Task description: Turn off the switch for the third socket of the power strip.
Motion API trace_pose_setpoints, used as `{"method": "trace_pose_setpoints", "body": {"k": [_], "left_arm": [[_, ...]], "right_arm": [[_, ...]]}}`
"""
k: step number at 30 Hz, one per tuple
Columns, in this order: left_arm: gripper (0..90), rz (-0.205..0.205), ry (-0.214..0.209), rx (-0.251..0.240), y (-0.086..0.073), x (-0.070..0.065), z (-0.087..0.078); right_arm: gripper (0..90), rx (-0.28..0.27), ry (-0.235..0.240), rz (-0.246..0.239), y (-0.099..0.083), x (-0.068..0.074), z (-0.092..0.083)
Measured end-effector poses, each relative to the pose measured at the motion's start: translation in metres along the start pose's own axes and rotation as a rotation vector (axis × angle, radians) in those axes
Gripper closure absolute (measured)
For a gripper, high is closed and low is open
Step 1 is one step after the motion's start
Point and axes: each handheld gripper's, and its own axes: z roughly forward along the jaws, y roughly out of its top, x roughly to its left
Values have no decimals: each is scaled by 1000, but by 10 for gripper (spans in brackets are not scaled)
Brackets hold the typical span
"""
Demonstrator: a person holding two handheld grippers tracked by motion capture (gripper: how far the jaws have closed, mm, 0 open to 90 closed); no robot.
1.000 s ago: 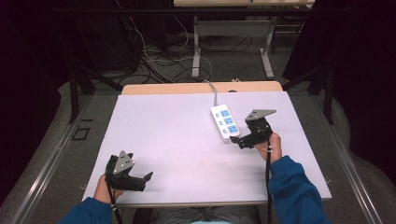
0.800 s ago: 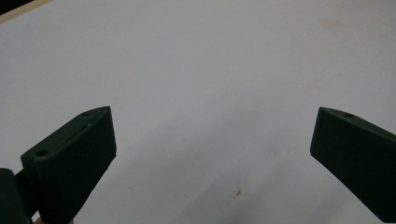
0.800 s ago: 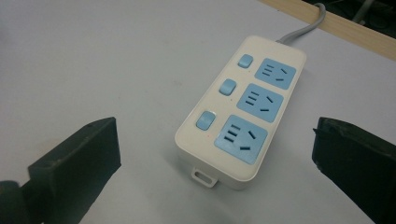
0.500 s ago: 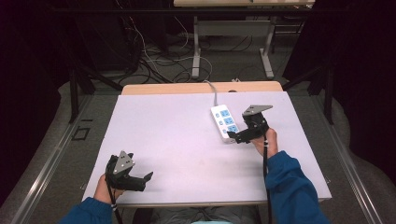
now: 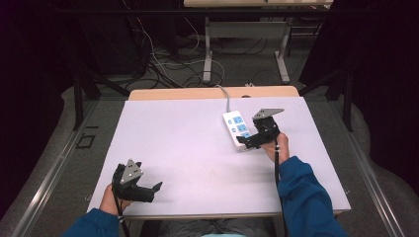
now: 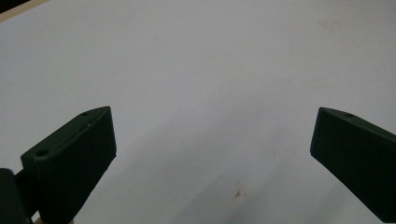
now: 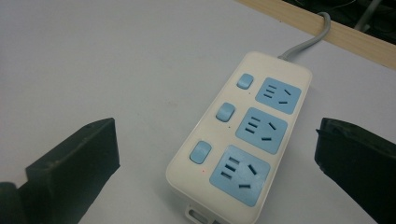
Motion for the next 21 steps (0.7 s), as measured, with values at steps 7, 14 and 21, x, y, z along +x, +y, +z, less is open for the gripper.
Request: {"method": "trace_pose_setpoints", "body": {"k": [7,14,21], "left_arm": [[3,1,1,-3,0,0,1],[3,5,-3,5,1,0,1],[3,5,-1,3,1,0,1]], "right_arm": [[0,-7,10,0,3,1,9],[0,-8,9,-10,5,3,15],[153,-20,2,-2,5,2,13]]}}
